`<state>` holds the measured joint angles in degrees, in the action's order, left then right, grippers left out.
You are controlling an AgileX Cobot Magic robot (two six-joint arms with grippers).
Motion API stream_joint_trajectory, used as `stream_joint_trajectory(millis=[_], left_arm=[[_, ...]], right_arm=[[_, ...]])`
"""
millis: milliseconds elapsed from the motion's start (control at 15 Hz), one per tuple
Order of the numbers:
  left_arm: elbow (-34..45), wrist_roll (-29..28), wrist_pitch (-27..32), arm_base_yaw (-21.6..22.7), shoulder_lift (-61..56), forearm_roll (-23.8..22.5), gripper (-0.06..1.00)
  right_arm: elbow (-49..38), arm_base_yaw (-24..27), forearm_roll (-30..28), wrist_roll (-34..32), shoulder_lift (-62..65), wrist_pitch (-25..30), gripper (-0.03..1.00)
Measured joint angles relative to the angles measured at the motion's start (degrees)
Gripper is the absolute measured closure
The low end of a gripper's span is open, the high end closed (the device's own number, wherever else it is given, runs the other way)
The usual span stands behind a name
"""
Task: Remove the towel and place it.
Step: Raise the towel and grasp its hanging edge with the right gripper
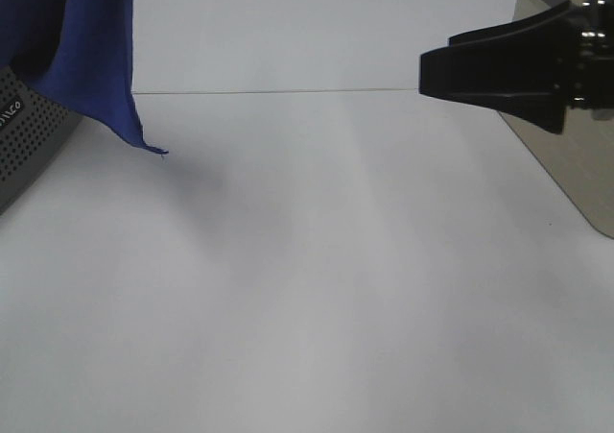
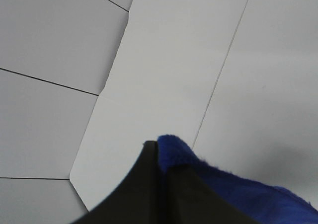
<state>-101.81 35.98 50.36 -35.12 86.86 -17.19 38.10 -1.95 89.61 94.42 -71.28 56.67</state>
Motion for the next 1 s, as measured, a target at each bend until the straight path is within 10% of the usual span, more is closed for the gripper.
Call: stream_joint_trajectory(millis=[333,1000], left_arm=[[0.0,-0.5,-4.0,0.0,1.3,1.2,0.94],[0.0,-2.8,-9.2,0.0,1.3,2.2,0.94]], right_arm=[[13.7,-16.7,4.9,-0.2,-20.5,-8.7,0.17],[32.2,-26.9,7.6,-1.7,-40.0,-12.9,0.17]])
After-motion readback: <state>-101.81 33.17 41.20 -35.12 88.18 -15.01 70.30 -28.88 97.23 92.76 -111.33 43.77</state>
